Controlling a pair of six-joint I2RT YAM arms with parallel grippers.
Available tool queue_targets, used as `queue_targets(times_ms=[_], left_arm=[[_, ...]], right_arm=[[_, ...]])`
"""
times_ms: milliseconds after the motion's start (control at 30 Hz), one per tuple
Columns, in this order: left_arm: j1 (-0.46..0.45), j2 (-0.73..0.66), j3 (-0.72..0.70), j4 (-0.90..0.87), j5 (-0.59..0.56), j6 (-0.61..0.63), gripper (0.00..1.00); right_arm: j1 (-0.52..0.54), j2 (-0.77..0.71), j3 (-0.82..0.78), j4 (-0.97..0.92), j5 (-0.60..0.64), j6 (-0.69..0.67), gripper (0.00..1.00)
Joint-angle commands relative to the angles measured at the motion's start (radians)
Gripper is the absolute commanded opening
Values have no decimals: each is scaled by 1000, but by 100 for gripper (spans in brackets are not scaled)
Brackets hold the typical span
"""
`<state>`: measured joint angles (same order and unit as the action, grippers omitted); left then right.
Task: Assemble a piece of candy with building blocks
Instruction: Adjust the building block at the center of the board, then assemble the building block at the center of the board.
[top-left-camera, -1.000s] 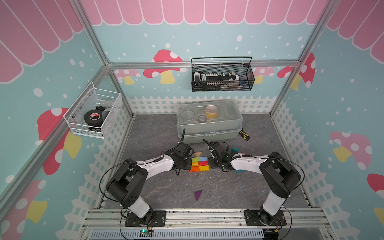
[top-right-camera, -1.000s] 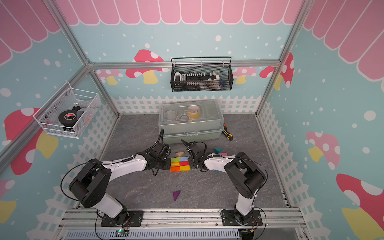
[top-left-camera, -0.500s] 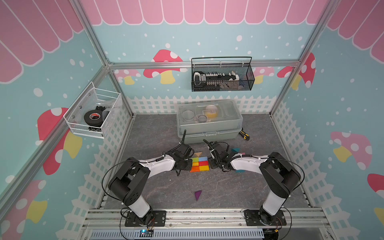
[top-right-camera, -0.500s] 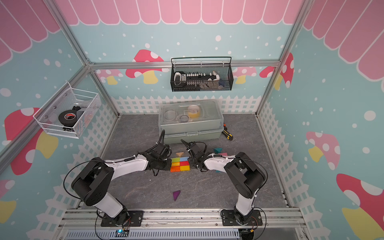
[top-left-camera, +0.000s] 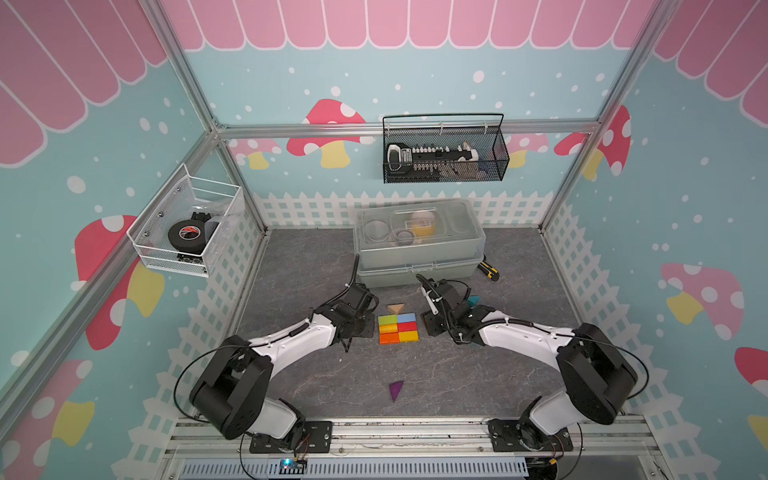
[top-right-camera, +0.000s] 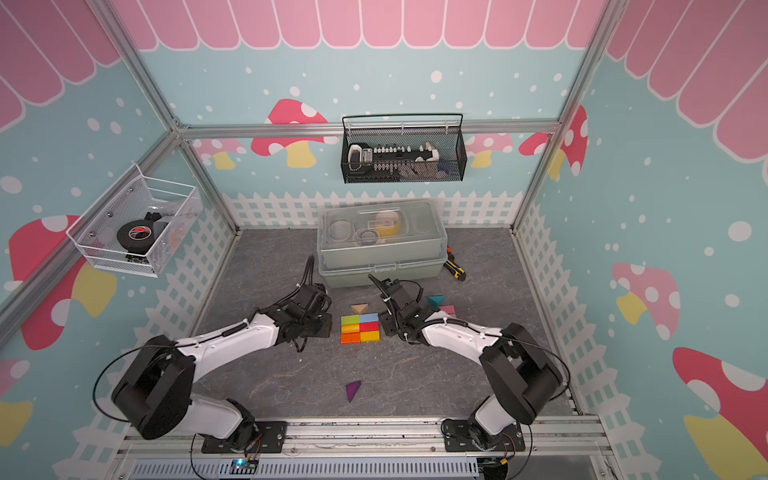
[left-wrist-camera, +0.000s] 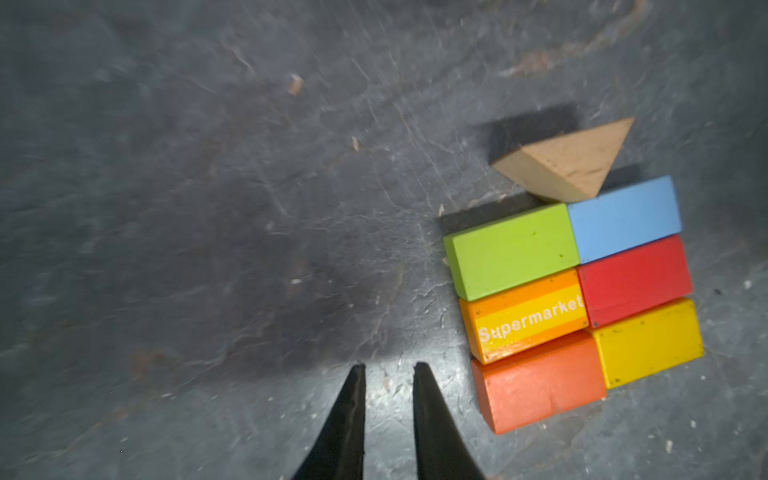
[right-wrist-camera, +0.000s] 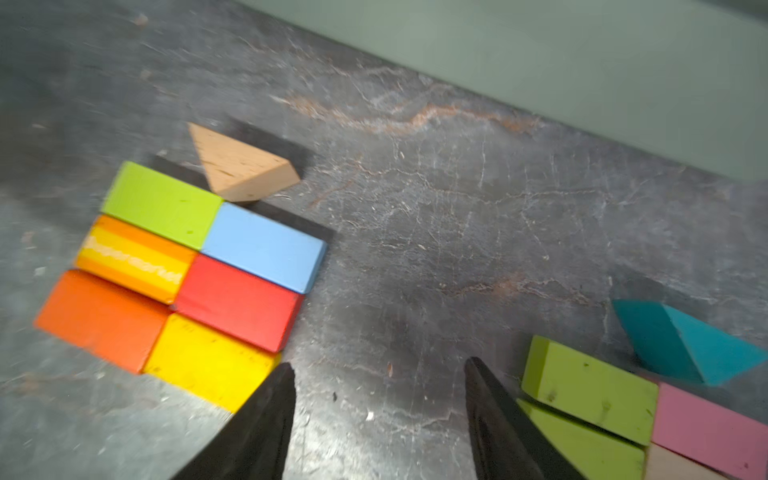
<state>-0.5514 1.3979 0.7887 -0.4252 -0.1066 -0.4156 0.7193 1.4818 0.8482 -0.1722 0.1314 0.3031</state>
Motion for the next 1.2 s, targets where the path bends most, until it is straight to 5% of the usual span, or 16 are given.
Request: queue_targets(times_ms=[0,267,533,833,1167], left_arm=[[19,-135,-20,-82,-77,7,28],[24,-430,30,-229,-65,11,46],[36,-654,54,-424,-120,57,64],[89,-793,9,-359,-128,40,71],[123,-817,6,-354,-117,45,72]], right_arm=[[10,-99,-50,-19,-190,-161,68],[106,-248,-98,-19,-363,-536,74],[221,-238,-41,-326,-436,-1139,79],[290,-76,70,-360,-423,-1285,77],[373,134,204,-426,-435,-1313,61]])
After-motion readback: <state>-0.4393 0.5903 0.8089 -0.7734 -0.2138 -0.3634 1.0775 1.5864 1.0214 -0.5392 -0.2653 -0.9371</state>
